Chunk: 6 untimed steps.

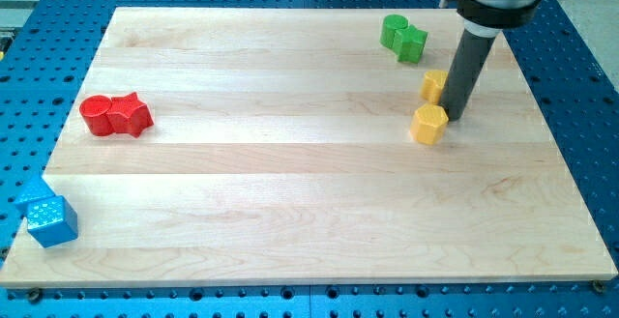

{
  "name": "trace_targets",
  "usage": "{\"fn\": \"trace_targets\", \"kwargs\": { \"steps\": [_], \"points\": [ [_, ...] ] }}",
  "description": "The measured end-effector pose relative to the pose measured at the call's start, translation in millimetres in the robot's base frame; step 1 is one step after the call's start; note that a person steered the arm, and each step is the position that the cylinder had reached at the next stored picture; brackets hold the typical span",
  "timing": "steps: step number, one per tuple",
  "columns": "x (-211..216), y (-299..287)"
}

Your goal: Slightly push the green blocks towards the top side

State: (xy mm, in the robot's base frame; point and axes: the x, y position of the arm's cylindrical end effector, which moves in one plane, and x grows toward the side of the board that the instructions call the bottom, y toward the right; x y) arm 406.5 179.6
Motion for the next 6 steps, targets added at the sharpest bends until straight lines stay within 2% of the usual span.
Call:
{"fn": "trace_targets", "kwargs": {
  "steps": [1, 2, 3, 4, 5, 6],
  "points": [
    [-34.7, 13.8],
    [-26.9, 6.9],
    [-74.3, 35.0],
    [-107.9, 1.0],
    [-128.0, -43.1],
    [-140.1, -58.7]
  ]
}}
